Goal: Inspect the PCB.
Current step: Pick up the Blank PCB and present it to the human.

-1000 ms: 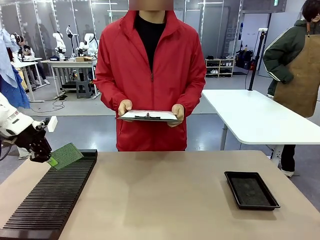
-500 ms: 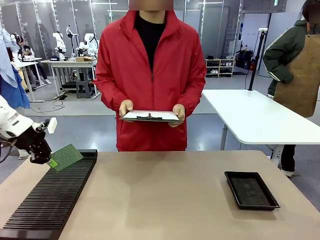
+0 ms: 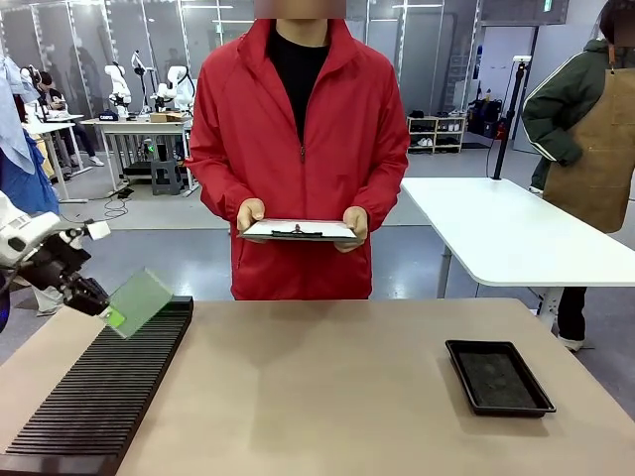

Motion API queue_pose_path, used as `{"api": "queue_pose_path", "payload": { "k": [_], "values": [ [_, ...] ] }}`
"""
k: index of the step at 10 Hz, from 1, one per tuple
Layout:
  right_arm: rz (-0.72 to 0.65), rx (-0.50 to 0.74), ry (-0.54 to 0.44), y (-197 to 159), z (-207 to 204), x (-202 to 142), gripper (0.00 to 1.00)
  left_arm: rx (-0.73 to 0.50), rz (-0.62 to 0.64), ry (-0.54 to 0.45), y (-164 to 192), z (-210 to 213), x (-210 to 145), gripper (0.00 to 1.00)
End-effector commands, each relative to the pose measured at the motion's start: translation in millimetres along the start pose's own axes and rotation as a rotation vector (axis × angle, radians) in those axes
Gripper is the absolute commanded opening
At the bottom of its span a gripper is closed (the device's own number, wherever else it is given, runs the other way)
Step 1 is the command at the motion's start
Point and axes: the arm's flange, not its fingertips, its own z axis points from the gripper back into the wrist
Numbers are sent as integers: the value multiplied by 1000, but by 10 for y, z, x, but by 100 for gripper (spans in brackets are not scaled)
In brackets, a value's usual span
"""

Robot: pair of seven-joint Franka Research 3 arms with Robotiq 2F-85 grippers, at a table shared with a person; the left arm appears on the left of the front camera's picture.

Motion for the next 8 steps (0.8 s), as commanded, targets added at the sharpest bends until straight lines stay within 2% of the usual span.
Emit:
{"api": "queue_pose_path", "payload": {
  "k": [1, 3, 5, 7, 8],
  "values": [
    [5, 10, -5, 9, 11, -5, 100, -184, 266, -259, 262, 57, 3, 3],
    [5, 10, -5, 9, 11, -5, 100, -450, 486, -510, 329, -94, -75, 3],
    [5, 10, -5, 9, 11, -5, 100, -534, 701, -637, 378, -258, -137, 3],
    [5, 10, -5, 9, 11, -5, 100, -482, 812, -646, 372, -365, -201, 3],
    [5, 10, -5, 9, 11, -5, 100, -501, 840, -669, 339, -392, -187, 3]
  ]
}}
